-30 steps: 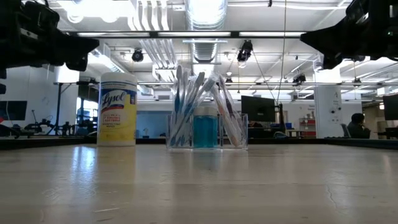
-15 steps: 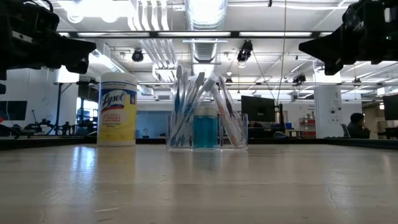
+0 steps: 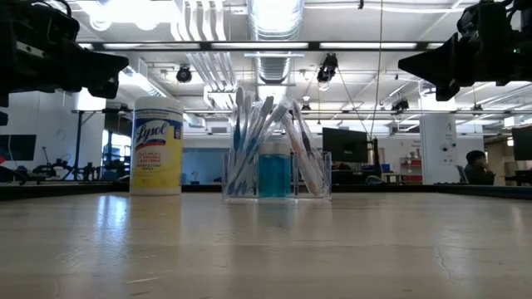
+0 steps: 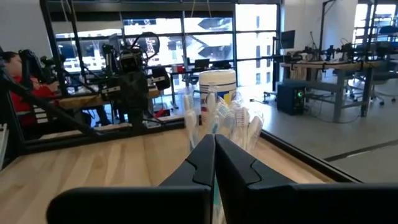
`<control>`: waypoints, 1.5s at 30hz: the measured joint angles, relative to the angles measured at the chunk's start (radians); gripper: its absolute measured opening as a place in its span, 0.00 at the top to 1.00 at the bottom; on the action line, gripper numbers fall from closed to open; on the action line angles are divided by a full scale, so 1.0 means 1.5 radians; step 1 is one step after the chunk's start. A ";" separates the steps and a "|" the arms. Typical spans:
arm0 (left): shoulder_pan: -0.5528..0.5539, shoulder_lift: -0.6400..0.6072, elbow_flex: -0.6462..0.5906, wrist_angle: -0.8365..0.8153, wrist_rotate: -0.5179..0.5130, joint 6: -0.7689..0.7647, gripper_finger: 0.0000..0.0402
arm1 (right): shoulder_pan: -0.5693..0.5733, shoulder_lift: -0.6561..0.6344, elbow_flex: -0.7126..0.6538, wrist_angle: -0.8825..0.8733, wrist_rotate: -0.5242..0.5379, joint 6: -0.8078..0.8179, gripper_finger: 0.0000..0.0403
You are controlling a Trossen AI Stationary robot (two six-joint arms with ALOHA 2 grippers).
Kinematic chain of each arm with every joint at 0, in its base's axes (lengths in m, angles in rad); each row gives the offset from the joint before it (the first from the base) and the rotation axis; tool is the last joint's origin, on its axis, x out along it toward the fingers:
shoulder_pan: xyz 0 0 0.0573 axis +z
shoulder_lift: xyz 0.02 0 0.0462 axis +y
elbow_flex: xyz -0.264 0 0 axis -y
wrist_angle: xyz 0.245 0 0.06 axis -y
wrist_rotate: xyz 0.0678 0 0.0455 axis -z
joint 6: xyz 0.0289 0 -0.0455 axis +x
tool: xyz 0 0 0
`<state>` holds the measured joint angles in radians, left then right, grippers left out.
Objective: Pick & Place toothbrushing station
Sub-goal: Return to Home Position
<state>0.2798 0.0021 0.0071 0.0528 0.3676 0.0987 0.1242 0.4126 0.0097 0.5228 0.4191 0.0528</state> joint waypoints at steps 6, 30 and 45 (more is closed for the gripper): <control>0.000 0.000 0.000 -0.001 0.000 0.001 0.98 | 0.000 0.000 0.000 0.000 0.000 0.000 0.98; 0.000 0.001 -0.001 0.005 -0.001 -0.021 0.98 | 0.000 0.000 0.000 -0.001 0.000 0.016 0.98; 0.000 0.000 -0.001 0.005 -0.002 -0.021 0.98 | 0.000 0.001 0.000 -0.001 0.001 0.016 0.98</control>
<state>0.2798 0.0025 0.0055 0.0599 0.3653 0.0673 0.1238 0.4145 0.0093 0.5209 0.4206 0.0761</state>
